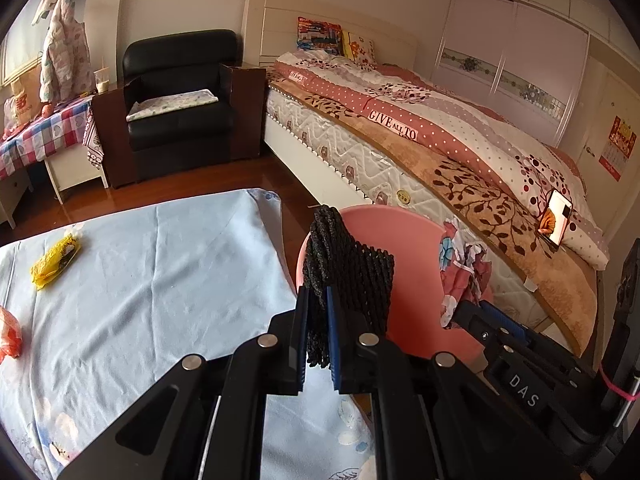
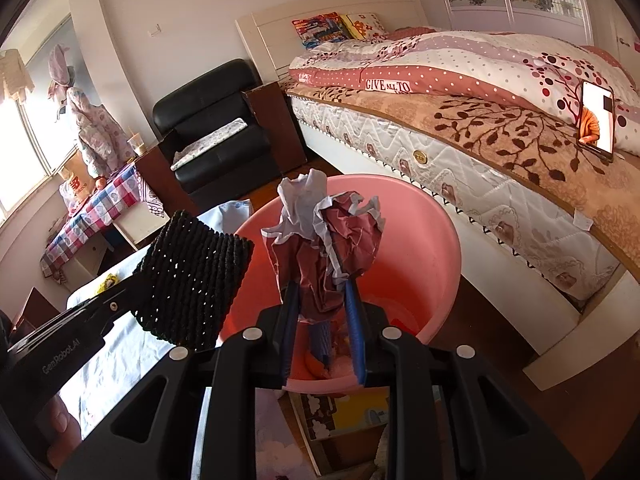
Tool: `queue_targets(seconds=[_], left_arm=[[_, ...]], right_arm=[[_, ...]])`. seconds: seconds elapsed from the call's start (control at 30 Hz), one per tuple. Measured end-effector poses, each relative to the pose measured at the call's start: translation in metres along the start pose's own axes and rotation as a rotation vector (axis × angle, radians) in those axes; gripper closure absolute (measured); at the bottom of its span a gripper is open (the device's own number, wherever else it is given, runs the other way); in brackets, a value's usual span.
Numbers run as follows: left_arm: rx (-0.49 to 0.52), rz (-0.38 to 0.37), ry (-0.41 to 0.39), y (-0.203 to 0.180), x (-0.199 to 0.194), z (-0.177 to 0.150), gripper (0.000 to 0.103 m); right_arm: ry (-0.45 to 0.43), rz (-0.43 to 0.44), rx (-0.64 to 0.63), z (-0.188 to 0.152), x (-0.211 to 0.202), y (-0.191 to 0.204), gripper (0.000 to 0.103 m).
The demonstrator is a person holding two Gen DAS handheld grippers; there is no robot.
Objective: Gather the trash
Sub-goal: 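Carry the black foam net and red wrapper over the pink bucket, then open both tools to drop the black net and red wrapper into the bucket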
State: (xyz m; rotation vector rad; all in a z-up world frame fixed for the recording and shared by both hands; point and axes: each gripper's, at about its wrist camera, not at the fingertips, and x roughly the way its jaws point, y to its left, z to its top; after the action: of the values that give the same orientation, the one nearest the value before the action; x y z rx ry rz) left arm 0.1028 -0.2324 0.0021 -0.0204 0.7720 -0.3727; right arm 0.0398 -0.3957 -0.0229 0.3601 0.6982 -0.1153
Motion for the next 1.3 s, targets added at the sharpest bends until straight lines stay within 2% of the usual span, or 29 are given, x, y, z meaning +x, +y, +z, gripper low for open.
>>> queue_targets(seconds=[0.67,0.73,0.8,0.97,1.3], left_arm=[[0.035,-0.01,0.059,-0.029,0.048,0.005,0.094],[0.027,-0.015,0.064,-0.029,0.05,0.004,0.089],[0.019,-0.017,0.069,-0.028,0.051,0.003,0.073],[-0.001,-0.022,0.05,-0.025,0.05,0.004,0.053],[-0.023,-0.028,0.043,-0.015,0.043,0.003,0.051]], right_arm=[[0.015,-0.036,0.037,0.003,0.022,-0.024,0.08],[0.015,-0.038,0.045,0.003,0.023,-0.026,0.079],[0.015,-0.038,0.051,0.003,0.024,-0.027,0.079],[0.017,-0.038,0.054,0.004,0.026,-0.029,0.079],[0.06,-0.008,0.096,0.004,0.036,-0.033,0.078]])
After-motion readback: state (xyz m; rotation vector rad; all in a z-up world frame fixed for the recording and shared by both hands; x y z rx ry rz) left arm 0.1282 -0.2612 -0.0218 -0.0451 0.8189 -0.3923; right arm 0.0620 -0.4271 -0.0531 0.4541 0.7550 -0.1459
